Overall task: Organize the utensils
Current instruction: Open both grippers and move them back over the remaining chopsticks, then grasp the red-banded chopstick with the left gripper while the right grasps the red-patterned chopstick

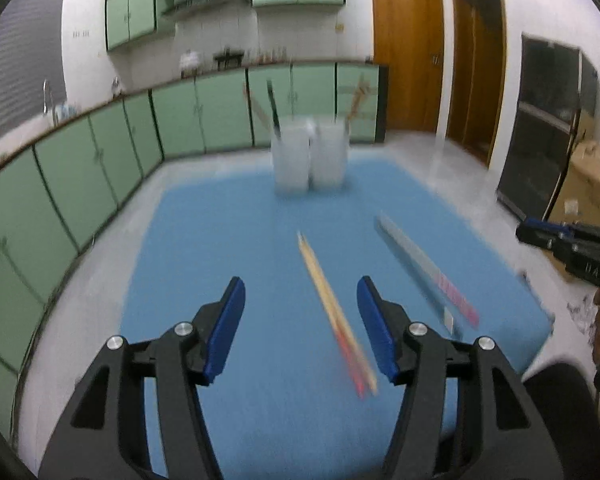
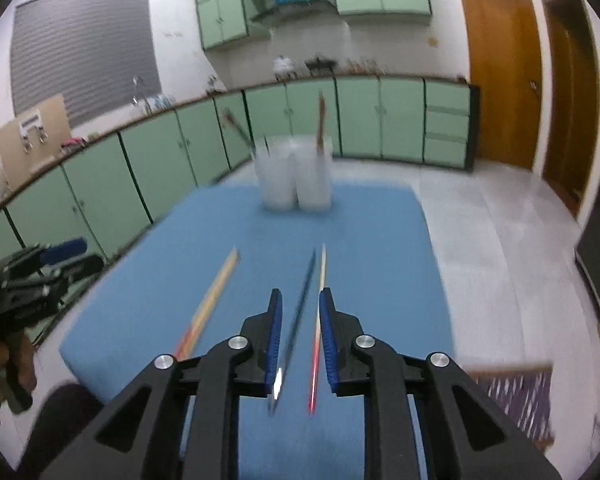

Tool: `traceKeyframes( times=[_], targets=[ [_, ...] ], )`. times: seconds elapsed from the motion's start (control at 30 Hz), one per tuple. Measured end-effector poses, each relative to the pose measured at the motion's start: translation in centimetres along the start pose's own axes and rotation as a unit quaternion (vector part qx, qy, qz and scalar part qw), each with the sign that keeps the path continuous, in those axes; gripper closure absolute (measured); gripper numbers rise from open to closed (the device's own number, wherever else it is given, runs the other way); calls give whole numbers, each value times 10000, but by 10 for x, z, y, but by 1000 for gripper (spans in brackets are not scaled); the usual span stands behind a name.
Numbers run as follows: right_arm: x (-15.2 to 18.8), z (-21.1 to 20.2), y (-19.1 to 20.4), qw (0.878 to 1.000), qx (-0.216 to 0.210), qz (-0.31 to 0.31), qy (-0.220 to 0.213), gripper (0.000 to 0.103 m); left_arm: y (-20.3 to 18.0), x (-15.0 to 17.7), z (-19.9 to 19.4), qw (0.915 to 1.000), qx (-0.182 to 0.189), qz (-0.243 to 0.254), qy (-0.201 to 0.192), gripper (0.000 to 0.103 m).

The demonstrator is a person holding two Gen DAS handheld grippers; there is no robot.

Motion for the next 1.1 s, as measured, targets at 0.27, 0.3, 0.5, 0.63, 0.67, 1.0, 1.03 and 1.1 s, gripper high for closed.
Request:
traceKeyframes(
  times=[0.27,0.3,0.5,0.63,0.67,1.0,1.03,1.1],
  targets=[
    [45,20,-14,9992,281,244,176,77,-33,67,22,9978,192,-81,624,50],
    [48,23,-16,9991,294,247,194,77,-33,69,25,9976,201,-94,649,51],
    [54,38,-19,9988,264,306,290,77,-39,76,38,9970,110,-10,769,55],
    [56,43,-22,9985,245,361,338,77,-44,83,50,9955,146,-94,929,55],
    [56,44,-23,9984,239,376,339,77,-45,84,52,9954,162,-128,940,55],
    [57,60,-28,9979,228,422,425,77,-48,75,65,9961,20,-308,830,54],
    [58,61,-28,9979,231,414,434,77,-48,75,67,9962,-12,-335,805,54],
    [59,62,-29,9979,242,393,446,77,-48,73,69,9965,-75,-350,759,55]
  ],
)
Point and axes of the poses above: each gripper's, at about its wrist camera, not at the fingertips, and z roughly the way its jaws point, y to its left, x to its underside, the point moved 4 cm from there along z, roughly the way its jaws point, and after that the axes turned 12 degrees about z, right-handed, at the moved point
